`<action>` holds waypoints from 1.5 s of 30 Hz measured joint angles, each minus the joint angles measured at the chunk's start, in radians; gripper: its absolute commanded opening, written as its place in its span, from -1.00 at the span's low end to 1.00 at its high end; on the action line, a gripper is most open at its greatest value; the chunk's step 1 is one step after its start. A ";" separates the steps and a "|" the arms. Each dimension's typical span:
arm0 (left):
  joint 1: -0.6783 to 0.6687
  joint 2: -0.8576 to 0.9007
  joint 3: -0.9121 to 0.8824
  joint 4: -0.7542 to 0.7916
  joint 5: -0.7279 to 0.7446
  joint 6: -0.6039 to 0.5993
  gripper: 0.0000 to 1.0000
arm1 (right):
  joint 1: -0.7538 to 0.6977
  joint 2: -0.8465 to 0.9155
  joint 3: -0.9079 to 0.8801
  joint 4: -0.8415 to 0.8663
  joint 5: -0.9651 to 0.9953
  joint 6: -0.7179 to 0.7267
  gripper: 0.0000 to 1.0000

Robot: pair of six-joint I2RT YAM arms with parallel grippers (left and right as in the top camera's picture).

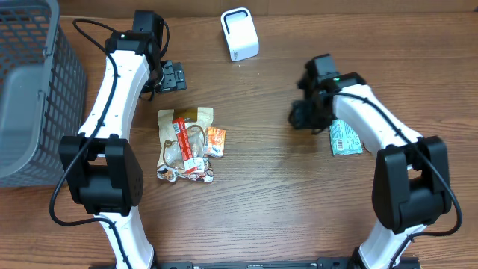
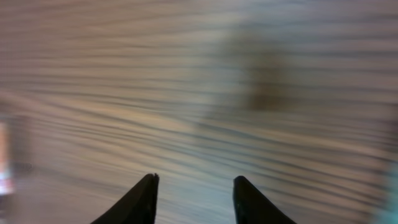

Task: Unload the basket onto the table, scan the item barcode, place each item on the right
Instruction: 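Move the right gripper left and grasp the small orange packet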

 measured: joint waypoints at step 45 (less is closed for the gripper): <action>0.000 0.000 0.000 0.000 0.000 0.000 1.00 | 0.657 0.142 0.001 0.438 0.575 0.454 -0.38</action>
